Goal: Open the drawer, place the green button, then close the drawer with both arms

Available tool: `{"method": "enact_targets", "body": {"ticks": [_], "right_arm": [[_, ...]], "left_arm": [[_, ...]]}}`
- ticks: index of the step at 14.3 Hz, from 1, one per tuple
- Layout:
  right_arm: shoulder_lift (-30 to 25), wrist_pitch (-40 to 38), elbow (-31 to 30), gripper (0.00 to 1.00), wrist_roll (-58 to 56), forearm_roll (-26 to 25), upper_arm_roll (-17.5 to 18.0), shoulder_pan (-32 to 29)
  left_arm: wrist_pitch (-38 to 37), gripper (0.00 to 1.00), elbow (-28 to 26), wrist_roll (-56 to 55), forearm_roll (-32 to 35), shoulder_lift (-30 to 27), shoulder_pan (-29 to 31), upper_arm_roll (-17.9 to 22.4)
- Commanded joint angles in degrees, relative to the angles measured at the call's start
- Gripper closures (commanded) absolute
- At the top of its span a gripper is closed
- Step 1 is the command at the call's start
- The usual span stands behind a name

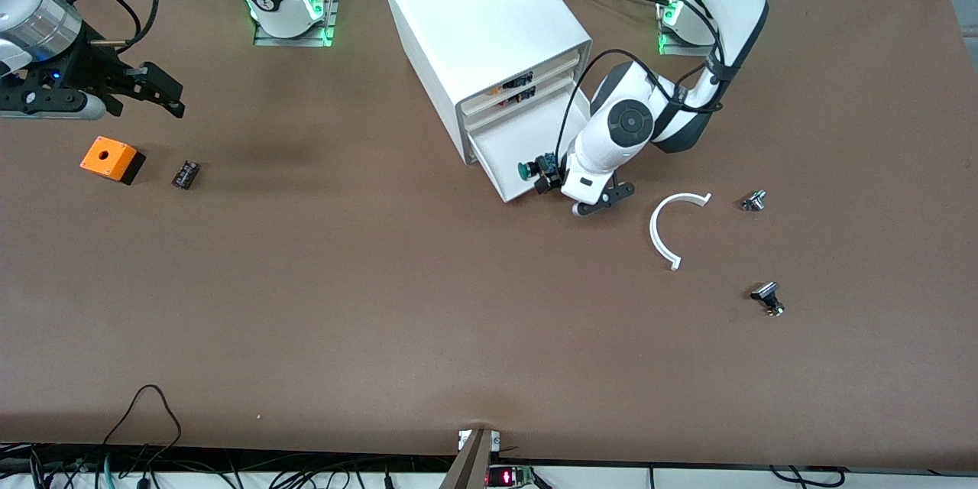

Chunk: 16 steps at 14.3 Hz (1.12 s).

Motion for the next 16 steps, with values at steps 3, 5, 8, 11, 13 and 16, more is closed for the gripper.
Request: {"method": "enact_targets", "body": {"ticks": [3,5,8,11,13,16], "right_arm": [[-0.6,-0.5,-0.1,0.00,0.4,-0.8,0.4,0.0],[-0.6,-0.6,-0.1,0.00,2.5,-0.8,0.3,0.0],[-0.6,-1.7,-0.1,0.00,3.1,-0.8,0.3,0.1],[-0.6,-2.0,0.0,0.00,3.2,-0.8,0.4,0.2],[-0.5,-2.0,0.8,0.00,2.5,-0.8,0.4,0.3],[0.1,-2.0,1.2,0.00,2.2,-0.8,0.4,0.4]], "left_arm": [[-1.2,0.00,-1.1,-6.0,2.1,-1.3,-6.1,0.2],[-1.4,0.00,-1.2,-8.5,2.1,-1.2,-8.3,0.3],[-1.5,0.00,-1.3,-8.8,2.1,-1.3,-9.2,-0.1],[-1.6,0.00,-1.2,-10.5,2.1,-1.5,-10.6,-0.4],[-1.9,0.00,-1.2,-11.2,2.1,-1.4,-11.3,-0.9],[-2.5,0.00,-1.2,-11.5,2.1,-1.3,-11.6,-1.0]]}}
